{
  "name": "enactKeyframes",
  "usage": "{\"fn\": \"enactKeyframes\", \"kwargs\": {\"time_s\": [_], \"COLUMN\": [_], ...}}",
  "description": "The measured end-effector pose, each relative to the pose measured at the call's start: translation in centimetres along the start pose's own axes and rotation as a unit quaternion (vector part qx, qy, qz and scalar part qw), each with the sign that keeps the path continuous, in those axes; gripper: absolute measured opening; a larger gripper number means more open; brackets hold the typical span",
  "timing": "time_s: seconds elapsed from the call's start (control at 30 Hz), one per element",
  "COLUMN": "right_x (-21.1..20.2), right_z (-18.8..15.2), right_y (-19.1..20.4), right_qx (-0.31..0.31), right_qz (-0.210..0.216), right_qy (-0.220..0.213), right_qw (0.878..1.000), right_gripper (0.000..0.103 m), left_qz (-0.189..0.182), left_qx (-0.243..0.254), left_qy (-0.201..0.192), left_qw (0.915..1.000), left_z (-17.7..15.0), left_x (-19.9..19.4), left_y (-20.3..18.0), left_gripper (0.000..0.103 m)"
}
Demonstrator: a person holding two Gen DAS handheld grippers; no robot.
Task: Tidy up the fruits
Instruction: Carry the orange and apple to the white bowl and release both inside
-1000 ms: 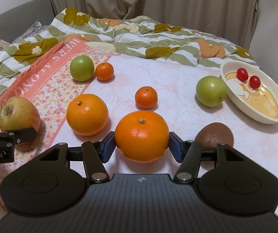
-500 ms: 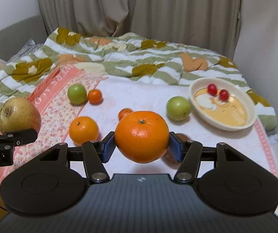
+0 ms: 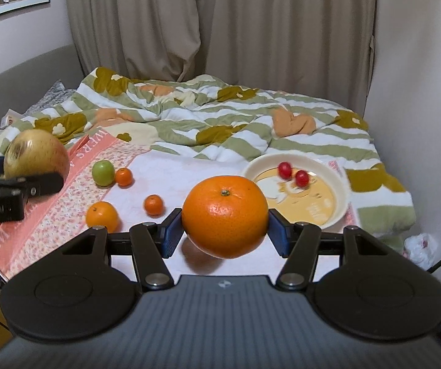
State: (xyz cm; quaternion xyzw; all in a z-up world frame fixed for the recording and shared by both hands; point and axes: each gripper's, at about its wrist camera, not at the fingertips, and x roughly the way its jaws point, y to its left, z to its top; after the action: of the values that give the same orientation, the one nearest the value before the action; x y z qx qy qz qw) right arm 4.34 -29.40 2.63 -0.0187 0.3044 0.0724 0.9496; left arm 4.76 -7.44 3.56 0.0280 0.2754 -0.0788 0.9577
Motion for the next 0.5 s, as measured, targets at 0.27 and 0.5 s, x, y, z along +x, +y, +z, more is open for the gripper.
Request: {"fn": "enactKeyframes", "kwargs": {"time_s": [0.27,0.5], "right_x": [-0.2,2.2], "right_z": [1.2,2.1], "right_y": [-7.8,-13.1], "right_qx": [-0.018,-0.023], "right_qz": [0.012,0.005], "right_qy": [-0.009,-0.002], "right_qw": [1.000,1.000], "right_gripper": [0.074,0.074], "left_qz": [0.015,-0.002], "left_qx": [-0.028,-0.030], "left_qy": [-0.010,0.005], "left_qw": [0.9994,0.9995], "left_z": [1.8,3.4], "left_x": [1.5,5.0], "left_y": [-5.7,-9.9], "left_gripper": [0.079,0.079]}}
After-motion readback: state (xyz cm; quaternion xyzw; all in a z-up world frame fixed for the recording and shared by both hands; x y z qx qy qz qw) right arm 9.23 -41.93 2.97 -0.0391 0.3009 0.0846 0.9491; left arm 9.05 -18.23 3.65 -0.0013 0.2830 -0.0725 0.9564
